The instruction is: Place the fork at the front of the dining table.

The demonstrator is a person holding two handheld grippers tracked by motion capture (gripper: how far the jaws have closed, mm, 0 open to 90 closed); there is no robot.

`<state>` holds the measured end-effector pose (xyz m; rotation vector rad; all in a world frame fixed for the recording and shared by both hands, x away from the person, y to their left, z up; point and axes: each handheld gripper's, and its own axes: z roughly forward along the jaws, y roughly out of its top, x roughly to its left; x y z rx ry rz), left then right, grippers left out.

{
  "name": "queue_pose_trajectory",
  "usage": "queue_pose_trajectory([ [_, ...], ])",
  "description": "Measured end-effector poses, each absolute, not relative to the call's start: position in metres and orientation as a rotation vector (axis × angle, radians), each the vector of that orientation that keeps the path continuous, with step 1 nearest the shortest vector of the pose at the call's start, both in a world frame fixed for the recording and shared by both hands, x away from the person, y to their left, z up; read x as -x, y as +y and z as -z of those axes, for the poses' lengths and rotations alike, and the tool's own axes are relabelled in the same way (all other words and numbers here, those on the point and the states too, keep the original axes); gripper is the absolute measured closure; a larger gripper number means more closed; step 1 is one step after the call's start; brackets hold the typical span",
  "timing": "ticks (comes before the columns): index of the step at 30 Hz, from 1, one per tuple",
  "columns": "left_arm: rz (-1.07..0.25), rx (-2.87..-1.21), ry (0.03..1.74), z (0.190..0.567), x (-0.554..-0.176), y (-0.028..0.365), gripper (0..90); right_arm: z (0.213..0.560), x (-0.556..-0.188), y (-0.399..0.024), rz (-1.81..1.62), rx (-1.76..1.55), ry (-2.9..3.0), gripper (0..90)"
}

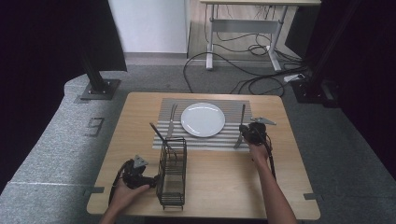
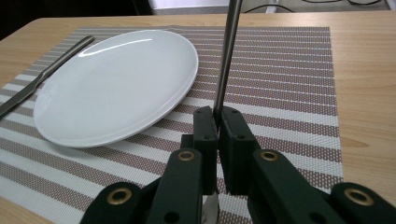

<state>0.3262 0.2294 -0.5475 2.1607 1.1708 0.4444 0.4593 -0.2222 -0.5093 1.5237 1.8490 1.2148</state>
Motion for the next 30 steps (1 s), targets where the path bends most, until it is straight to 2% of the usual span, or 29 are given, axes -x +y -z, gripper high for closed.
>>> queue_pose_trajectory([
  [16,-0.444,-2.162,1.171,0.547,-0.326,0.229,4.5,0.526,-0.47,-0.226,-1.156,-1.598,1.859,80.2],
  [18,-0.444,-2.162,1.171,0.547,-0.326,0.229,4.4,0.529,-0.472,-0.226,-1.149,-1.607,1.864,83.3],
  [30,-0.444,-2.162,1.17,0.548,-0.326,0.229,4.2,0.542,-0.475,-0.22,-1.069,-1.634,1.903,83.3],
])
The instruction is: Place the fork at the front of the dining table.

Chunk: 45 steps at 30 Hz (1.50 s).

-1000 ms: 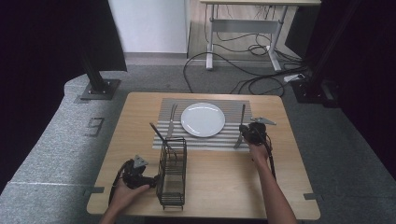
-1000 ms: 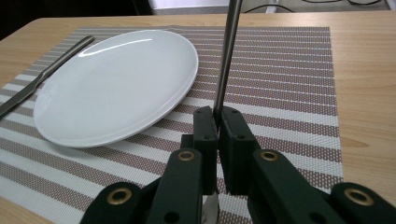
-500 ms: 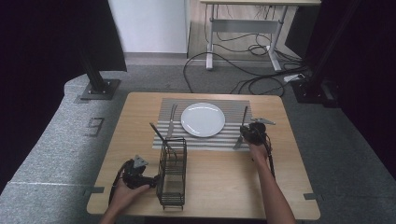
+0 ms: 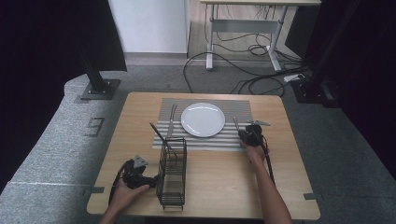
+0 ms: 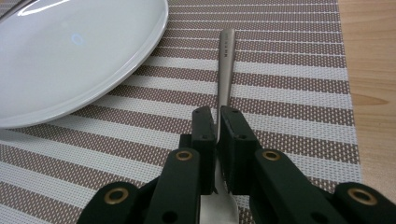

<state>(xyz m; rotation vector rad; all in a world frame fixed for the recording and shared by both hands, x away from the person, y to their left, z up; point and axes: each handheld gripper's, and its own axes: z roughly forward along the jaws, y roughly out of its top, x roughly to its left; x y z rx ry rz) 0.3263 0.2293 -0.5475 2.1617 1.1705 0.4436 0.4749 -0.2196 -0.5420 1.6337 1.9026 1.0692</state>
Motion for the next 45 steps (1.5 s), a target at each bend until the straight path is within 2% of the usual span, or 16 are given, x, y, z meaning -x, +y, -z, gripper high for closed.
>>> queue_pose_trajectory([
  [3,-0.443,-2.162,1.17,0.548,-0.326,0.229,4.2,0.541,-0.474,-0.219,-1.046,-1.608,1.925,79.3],
  [10,-0.445,-2.162,1.17,0.548,-0.326,0.229,4.2,0.531,-0.452,-0.226,-1.046,-1.52,1.977,59.2],
  [17,-0.444,-2.163,1.17,0.548,-0.326,0.229,4.2,0.532,-0.413,-0.246,-1.069,-1.474,2.022,52.8],
  [23,-0.445,-2.162,1.172,0.548,-0.326,0.229,3.8,0.538,-0.4,-0.249,-1.127,-1.427,2.084,52.5],
  [30,-0.444,-2.162,1.172,0.548,-0.326,0.229,3.8,0.546,-0.408,-0.238,-1.075,-1.401,2.105,66.1],
  [45,-0.443,-2.162,1.171,0.548,-0.327,0.229,3.6,0.548,-0.426,-0.217,-1.039,-1.493,1.943,69.8],
])
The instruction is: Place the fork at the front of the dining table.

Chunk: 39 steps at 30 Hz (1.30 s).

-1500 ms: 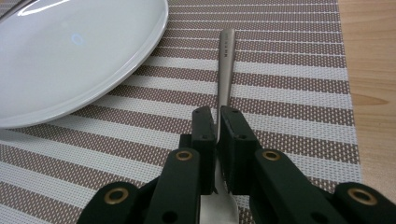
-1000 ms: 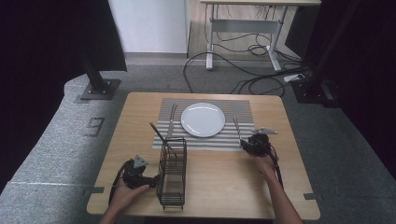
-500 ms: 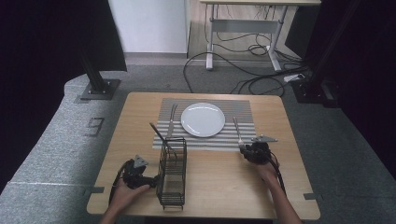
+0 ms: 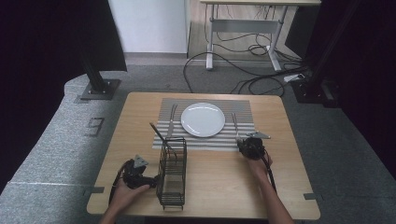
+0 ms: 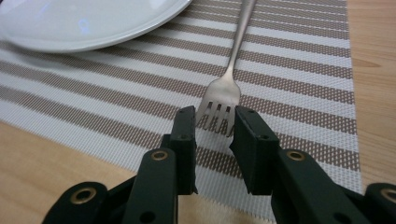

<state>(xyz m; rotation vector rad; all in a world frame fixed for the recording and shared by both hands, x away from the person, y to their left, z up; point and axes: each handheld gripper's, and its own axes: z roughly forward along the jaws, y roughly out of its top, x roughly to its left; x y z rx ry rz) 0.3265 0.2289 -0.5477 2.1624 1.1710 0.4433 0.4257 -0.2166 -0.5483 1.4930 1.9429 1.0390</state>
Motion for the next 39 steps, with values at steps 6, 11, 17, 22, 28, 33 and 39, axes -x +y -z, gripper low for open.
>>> queue_pose_trajectory([
  [6,-0.443,-2.163,1.171,0.548,-0.327,0.229,3.6,0.548,-0.437,-0.215,-1.032,-1.526,1.908,70.2],
  [11,-0.443,-2.163,1.171,0.548,-0.327,0.229,3.5,0.549,-0.442,-0.215,-1.041,-1.543,1.887,70.2],
  [17,-0.442,-2.163,1.17,0.548,-0.327,0.229,3.5,0.548,-0.447,-0.211,-1.031,-1.565,1.867,70.0],
  [22,-0.443,-2.164,1.17,0.548,-0.327,0.229,3.4,0.549,-0.448,-0.21,-1.041,-1.575,1.868,69.5],
  [28,-0.442,-2.164,1.17,0.548,-0.327,0.229,3.4,0.551,-0.45,-0.209,-1.066,-1.587,1.886,67.6],
  [33,-0.442,-2.164,1.17,0.548,-0.327,0.229,3.4,0.55,-0.449,-0.209,-1.094,-1.572,1.895,64.6],
  [39,-0.442,-2.164,1.17,0.548,-0.327,0.229,3.4,0.539,-0.437,-0.215,-1.141,-1.535,1.901,52.3],
])
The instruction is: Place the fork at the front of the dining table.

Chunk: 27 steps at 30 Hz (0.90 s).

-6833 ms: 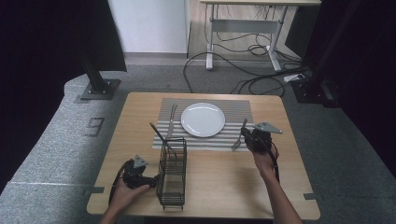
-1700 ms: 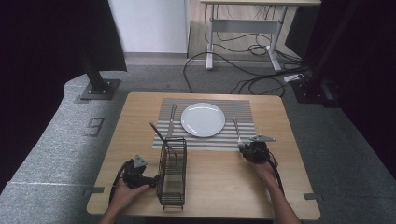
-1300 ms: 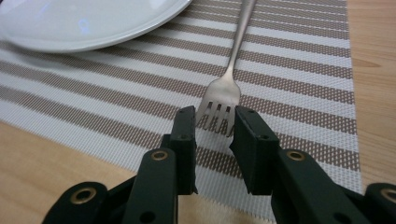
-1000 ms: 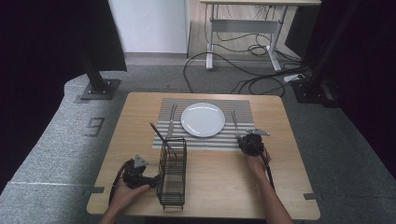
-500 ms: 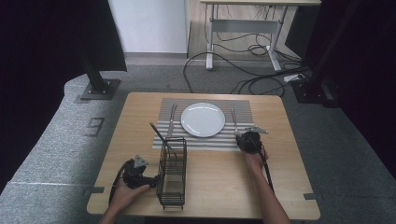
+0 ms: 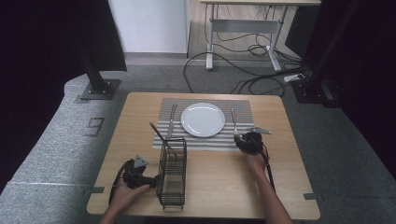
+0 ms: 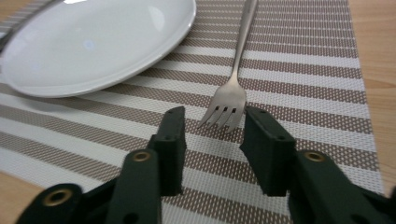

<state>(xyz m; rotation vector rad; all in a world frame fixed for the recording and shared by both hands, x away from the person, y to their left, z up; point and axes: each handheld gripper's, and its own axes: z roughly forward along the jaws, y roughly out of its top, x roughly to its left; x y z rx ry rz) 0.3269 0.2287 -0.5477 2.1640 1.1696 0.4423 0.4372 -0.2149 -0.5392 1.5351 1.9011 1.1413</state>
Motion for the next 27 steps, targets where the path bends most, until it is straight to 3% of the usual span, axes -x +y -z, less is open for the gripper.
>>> queue_pose_trajectory([
  [8,-0.442,-2.165,1.169,0.548,-0.327,0.229,3.1,0.53,-0.407,-0.227,-1.168,-1.466,1.953,43.7],
  [27,-0.442,-2.166,1.169,0.548,-0.327,0.229,3.1,0.516,-0.352,-0.238,-1.247,-1.364,2.022,41.2],
])
